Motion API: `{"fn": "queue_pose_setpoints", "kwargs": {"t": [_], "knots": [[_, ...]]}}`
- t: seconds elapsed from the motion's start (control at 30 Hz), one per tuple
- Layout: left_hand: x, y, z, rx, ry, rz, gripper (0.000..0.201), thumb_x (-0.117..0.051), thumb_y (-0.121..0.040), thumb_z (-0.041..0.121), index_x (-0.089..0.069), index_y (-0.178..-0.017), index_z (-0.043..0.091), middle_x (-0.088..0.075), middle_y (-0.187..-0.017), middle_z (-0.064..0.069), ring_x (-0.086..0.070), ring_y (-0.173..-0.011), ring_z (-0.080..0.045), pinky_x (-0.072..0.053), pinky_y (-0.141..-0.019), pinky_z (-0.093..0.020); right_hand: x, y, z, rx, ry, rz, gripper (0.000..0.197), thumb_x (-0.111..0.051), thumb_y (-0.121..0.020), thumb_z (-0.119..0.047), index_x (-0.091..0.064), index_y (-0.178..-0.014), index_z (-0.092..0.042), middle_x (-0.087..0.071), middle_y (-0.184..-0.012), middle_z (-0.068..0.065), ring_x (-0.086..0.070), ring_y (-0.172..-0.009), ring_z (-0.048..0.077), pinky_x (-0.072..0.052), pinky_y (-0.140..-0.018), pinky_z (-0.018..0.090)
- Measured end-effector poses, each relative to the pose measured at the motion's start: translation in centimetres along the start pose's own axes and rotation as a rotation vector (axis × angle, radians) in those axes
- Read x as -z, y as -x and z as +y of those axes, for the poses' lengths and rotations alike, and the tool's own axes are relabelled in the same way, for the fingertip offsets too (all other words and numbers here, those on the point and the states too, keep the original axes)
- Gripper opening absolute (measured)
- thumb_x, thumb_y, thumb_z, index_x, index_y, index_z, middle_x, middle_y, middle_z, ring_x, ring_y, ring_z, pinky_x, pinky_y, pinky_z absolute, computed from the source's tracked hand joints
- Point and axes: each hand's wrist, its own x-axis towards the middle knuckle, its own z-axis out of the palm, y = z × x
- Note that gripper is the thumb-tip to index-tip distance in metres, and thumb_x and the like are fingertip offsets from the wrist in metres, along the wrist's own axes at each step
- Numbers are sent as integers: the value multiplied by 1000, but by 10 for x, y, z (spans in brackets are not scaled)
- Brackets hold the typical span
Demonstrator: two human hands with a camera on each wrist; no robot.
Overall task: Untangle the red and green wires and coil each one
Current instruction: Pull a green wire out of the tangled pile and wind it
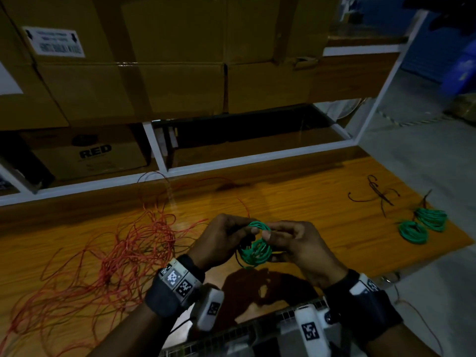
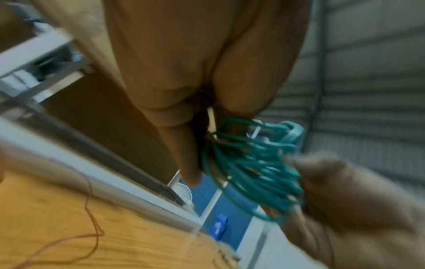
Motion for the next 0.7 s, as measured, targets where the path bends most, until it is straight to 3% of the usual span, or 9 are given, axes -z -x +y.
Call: {"fn": "queue_pose_setpoints", "kwargs": {"t": [0.1, 0.17, 0.2, 0.27, 0.37, 0.43, 0.5, 0.53, 0.7], "knots": [[8, 6, -4, -2, 75, -22, 27, -61, -103, 27, -75, -120, 12, -78, -94, -3, -72, -84, -18, -59, -72, -43, -8, -3, 4, 18, 5, 70, 33, -78, -88, -20, -73, -117, -6, -79, -104, 10, -76, -96, 28, -63, -77, 48], [8, 12, -8, 34, 208, -10, 32, -58, -104, 31, -78, -107, 7, -72, -85, -15, -63, -73, -26, -49, -65, -47, -16, -6, 6, 17, 5, 114, 30, -77, -88, -17, -74, -116, -6, -79, -103, 10, -76, -95, 29, -63, -78, 51], [8, 16, -9, 77, 315, -19, 38, -55, -104, 34, -78, -98, 4, -69, -85, -23, -60, -72, -28, -47, -66, -48, -21, -7, 6, 9, 3, 127, 30, -77, -88, -16, -74, -116, -6, -79, -103, 10, -77, -95, 28, -63, -77, 51], [11, 23, -8, 173, 531, -59, 45, -49, -105, 36, -79, -88, 8, -72, -89, -19, -65, -78, -30, -51, -73, -45, -28, -7, 8, -12, -1, 138, 29, -77, -88, -13, -74, -115, -4, -79, -102, 10, -77, -95, 27, -63, -76, 49], [25, 26, -13, 291, 744, -109, 43, -46, -107, 34, -77, -112, 4, -74, -110, -20, -70, -102, -35, -57, -89, -43, -38, -6, 9, -31, 2, 147, 24, -74, -90, -9, -76, -113, -4, -79, -102, 11, -76, -96, 28, -63, -75, 49], [36, 25, -19, 319, 795, -155, 40, -53, -103, 30, -72, -121, 0, -70, -97, -25, -67, -98, -40, -56, -92, -45, -45, -5, 8, -34, -4, 166, 22, -74, -90, -7, -76, -112, -3, -79, -98, 13, -77, -92, 29, -63, -71, 46], [44, 26, -21, 313, 792, -184, 39, -62, -97, 26, -70, -124, -1, -64, -78, -18, -65, -87, -32, -55, -91, -46, -53, -5, 6, -33, -2, 184, 19, -73, -90, -5, -76, -109, -3, -79, -93, 13, -78, -87, 29, -62, -65, 40], [46, 26, -22, 310, 790, -181, 42, -66, -94, 26, -70, -124, -2, -68, -80, -18, -67, -86, -31, -55, -93, -49, -57, -4, 5, -31, 1, 196, 16, -72, -91, -5, -76, -107, -4, -79, -92, 13, -78, -86, 27, -62, -63, 38], [53, 29, -32, 328, 805, -156, 48, -84, -74, 21, -75, -115, -1, -71, -113, -30, -69, -104, -44, -53, -99, -62, -70, -2, 6, -54, 0, 252, 19, -74, -91, -7, -75, -109, -1, -79, -94, 16, -77, -86, 31, -64, -67, 42]]}}
